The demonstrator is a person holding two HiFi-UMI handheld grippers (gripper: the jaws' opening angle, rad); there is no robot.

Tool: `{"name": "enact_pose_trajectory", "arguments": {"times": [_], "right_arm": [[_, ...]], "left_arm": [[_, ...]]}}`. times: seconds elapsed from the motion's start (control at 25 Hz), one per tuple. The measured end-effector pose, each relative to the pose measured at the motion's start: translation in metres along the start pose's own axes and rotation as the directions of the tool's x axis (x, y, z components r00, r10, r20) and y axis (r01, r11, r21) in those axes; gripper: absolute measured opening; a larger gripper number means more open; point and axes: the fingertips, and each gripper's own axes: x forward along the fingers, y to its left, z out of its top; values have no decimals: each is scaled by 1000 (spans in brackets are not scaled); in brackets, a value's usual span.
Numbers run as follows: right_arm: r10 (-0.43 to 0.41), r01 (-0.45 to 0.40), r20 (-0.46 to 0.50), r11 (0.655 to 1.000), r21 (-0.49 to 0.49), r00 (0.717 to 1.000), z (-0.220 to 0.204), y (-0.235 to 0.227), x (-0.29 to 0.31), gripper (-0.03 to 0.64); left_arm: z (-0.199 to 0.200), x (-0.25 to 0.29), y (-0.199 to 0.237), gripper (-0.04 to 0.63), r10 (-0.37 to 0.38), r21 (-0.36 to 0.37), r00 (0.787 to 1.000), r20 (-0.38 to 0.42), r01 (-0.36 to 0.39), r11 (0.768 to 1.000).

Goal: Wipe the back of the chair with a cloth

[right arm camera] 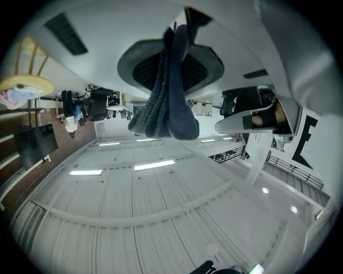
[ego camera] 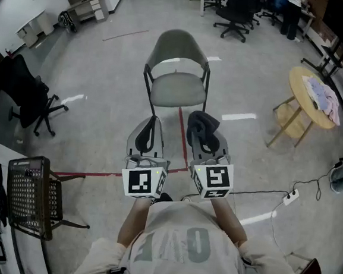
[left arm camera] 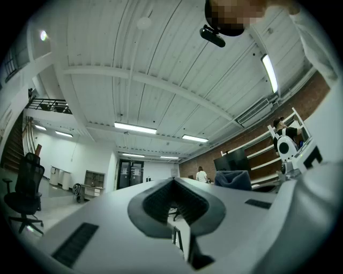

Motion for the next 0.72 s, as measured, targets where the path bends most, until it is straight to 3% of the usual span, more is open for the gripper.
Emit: {"name": "enact_pose_trajectory", "arguments": {"times": [0.72], "right_arm": [[20, -20, 2, 999, 40, 1000, -4, -18, 9, 58]], "left_arm": [[-2, 10, 1, 12, 32, -37, 999, 26, -31, 999]]}}
